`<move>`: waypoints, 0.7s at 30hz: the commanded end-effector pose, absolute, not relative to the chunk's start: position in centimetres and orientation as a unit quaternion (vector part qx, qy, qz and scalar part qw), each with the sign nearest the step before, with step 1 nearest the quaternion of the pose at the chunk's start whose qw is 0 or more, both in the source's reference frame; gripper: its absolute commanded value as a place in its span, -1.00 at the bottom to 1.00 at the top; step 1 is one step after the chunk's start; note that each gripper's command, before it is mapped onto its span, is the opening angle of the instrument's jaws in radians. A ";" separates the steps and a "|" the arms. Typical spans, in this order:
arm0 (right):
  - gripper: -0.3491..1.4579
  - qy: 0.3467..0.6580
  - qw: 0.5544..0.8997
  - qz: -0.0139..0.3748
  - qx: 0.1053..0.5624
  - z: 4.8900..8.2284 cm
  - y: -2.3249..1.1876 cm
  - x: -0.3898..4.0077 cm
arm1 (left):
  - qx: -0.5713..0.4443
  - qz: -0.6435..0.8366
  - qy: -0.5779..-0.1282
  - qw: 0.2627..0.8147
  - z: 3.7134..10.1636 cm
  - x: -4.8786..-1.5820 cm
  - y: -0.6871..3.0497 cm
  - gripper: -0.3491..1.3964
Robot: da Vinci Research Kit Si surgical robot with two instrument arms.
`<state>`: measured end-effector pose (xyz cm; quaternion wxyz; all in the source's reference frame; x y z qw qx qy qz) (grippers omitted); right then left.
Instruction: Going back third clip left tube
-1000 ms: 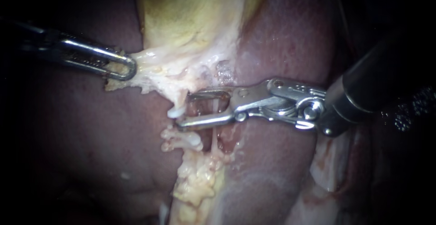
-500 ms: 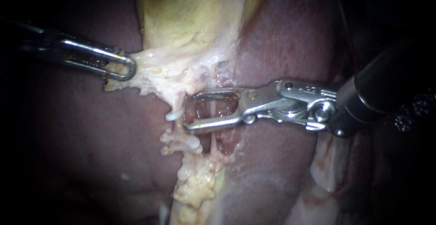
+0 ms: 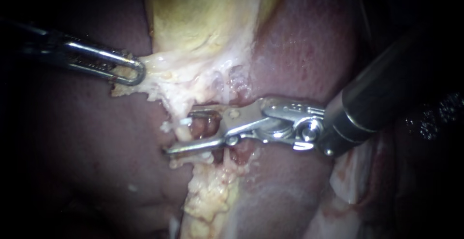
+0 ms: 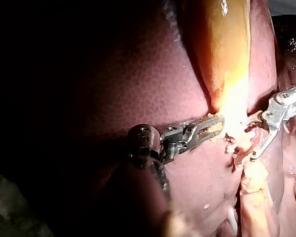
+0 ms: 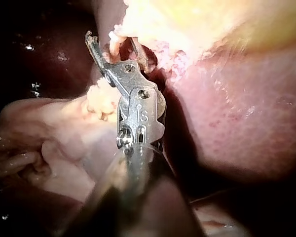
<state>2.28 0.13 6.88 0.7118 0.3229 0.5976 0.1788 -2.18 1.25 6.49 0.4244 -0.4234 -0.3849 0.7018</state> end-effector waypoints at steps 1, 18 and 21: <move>-0.06 0.598 0.712 0.178 0.324 6.87 0.13 2.28 | -0.423 0.702 -0.385 0.424 6.49 -2.18 1.25 -1.00; -0.11 0.572 0.694 0.228 0.373 6.95 0.19 2.22 | -0.423 0.702 -0.385 0.424 6.50 -2.17 1.25 -1.00; -0.11 0.565 0.692 0.238 0.381 6.95 0.18 2.21 | -0.423 0.702 -0.385 0.424 6.50 -2.17 1.25 -1.00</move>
